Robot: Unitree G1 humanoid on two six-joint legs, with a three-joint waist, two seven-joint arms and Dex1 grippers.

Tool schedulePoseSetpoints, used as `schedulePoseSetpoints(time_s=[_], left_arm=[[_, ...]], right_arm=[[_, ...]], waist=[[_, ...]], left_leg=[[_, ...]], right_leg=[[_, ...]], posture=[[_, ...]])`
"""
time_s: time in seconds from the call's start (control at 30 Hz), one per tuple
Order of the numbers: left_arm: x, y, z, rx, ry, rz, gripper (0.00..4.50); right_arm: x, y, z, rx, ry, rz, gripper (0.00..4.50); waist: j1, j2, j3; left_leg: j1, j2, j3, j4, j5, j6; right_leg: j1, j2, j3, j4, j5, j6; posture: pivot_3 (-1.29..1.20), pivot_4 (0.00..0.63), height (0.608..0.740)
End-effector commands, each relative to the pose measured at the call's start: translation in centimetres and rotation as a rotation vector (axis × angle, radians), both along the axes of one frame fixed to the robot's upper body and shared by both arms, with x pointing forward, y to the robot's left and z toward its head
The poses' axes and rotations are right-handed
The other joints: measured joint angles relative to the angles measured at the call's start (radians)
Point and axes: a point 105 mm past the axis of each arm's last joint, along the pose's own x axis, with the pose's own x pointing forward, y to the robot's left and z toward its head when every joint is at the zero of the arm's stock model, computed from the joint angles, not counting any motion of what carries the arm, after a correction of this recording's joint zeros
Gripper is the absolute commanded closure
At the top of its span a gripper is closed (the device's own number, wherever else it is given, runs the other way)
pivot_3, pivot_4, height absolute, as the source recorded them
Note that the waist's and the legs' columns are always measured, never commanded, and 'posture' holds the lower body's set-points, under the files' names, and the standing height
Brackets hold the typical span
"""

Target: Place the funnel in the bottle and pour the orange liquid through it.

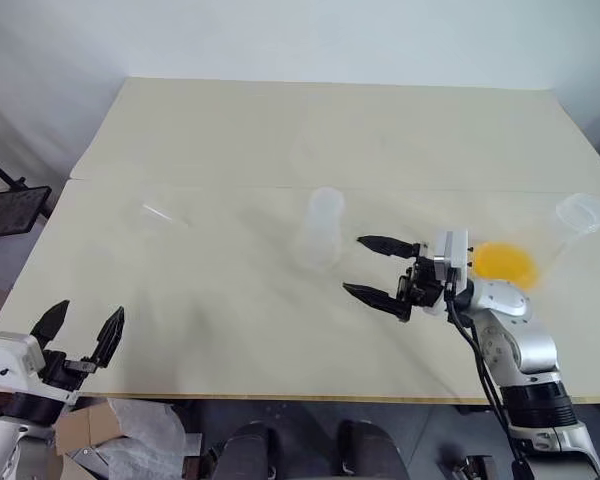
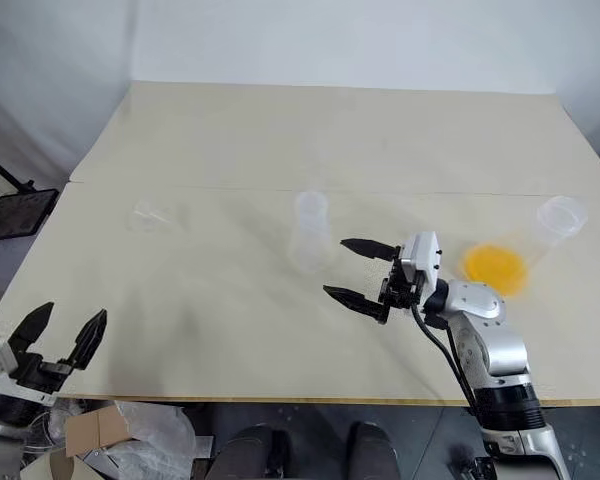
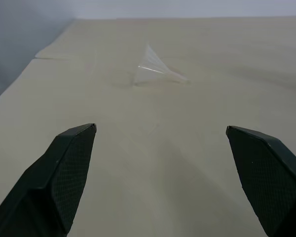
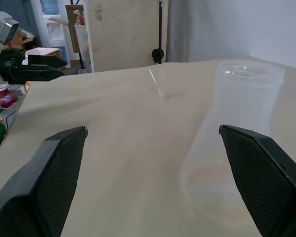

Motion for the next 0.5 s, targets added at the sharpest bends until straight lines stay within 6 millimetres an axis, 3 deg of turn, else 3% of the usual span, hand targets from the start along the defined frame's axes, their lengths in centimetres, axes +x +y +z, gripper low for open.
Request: schedulePoseSetpoints(time_s=[0.03, 0.37, 0.5], left_arm=[[1.0, 0.4, 0.8, 0.054, -0.020, 0.012, 0.03], [8.3, 3.4, 2.1, 0.091, 0.030, -0.003, 0.03], [10.8, 1.5, 1.9, 0.062, 0.049, -0.150, 0.03]], right_arm=[[-0.3, -0.1, 0.2, 0.000, -0.017, -0.002, 0.00], [-0.6, -0.7, -0.4, 0.007, -0.012, -0.071, 0.00], [-0.9, -0.6, -0.6, 0.019, -0.013, -0.086, 0.00]], waist=[[0.000, 0.000, 0.000], [-0.007, 0.000, 0.000], [-0.006, 0.000, 0.000]], left_leg=[[0.000, 0.000, 0.000, 0.000, 0.000, 0.000], [0.001, -0.001, 0.002, -0.001, -0.001, 0.000], [0.001, -0.001, 0.002, -0.002, -0.001, 0.000]], right_leg=[[0.000, 0.000, 0.000, 0.000, 0.000, 0.000], [-0.002, 0.001, -0.001, 0.003, 0.000, 0.000], [-0.002, 0.001, -0.001, 0.003, 0.000, 0.000]], posture=[[0.00, 0.150, 0.740], [0.00, 0.150, 0.740], [0.00, 0.150, 0.740]])
